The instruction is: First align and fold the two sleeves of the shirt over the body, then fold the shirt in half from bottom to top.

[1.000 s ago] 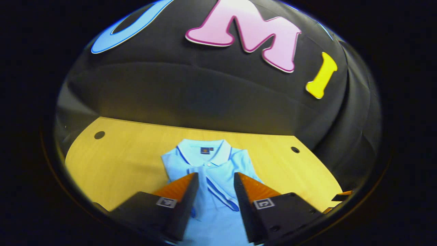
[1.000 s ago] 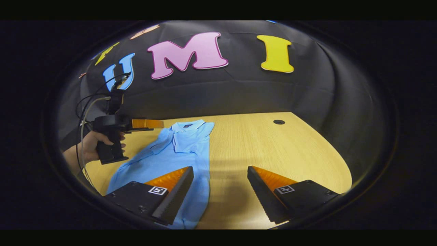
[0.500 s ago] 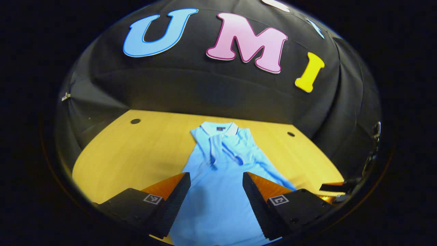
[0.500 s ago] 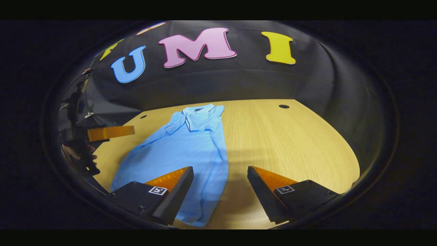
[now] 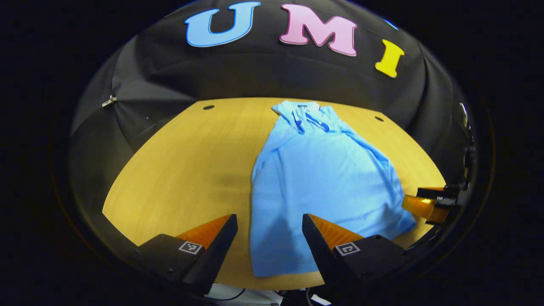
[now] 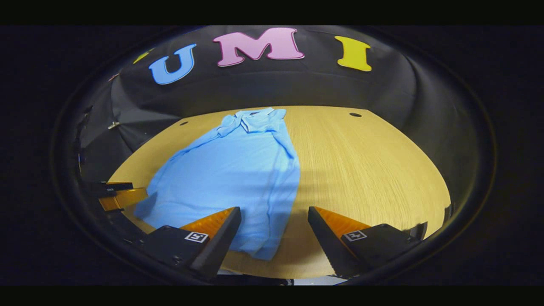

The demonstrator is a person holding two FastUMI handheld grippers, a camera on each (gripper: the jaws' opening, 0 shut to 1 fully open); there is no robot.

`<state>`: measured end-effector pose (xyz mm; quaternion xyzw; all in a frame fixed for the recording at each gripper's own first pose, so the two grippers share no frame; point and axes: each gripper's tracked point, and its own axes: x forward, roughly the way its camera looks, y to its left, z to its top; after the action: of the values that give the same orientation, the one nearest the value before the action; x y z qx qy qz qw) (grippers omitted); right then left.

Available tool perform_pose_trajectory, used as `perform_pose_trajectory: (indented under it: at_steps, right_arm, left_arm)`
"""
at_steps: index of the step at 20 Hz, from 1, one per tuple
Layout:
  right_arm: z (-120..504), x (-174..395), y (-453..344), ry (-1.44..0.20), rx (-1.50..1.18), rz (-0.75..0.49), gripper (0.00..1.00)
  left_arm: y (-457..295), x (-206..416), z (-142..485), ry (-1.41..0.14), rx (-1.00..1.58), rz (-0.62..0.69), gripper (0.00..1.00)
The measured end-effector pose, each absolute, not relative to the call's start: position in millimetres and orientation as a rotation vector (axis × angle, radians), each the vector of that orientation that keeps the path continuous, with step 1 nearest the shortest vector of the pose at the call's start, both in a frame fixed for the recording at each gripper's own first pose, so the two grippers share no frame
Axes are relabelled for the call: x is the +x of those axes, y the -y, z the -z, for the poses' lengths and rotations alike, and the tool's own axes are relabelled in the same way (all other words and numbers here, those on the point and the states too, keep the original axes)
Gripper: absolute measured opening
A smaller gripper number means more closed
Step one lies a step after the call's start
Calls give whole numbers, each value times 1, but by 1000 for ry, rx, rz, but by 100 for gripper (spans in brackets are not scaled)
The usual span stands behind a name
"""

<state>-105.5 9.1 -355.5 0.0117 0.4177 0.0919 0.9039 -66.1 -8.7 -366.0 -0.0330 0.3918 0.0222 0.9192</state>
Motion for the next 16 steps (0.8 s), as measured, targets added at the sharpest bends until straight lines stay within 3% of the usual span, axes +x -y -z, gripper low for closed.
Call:
perform_pose_trajectory:
  at_steps: [10,11,12,13,14,15,16]
  right_arm:
    - [376,-118,-15,-899,-41,-181,99]
    - [376,-119,-15,-898,-57,-185,92]
    - [377,-119,-19,-906,-50,-193,99]
    - [375,-116,-20,-903,-48,-192,91]
    - [377,-115,-21,-916,-44,-194,69]
    - [378,-112,-22,-914,-42,-194,69]
    - [379,-112,-23,-924,-33,-198,53]
  left_arm:
    - [17,-77,392,-874,-51,-51,96]
    - [19,-79,391,-875,-54,-49,94]
    - [22,-77,392,-875,-50,-45,92]
    - [25,-77,392,-878,-50,-37,86]
    - [29,-76,390,-879,-48,-29,82]
    - [34,-76,391,-877,-44,-18,75]
    - [39,-74,391,-878,-41,-5,59]
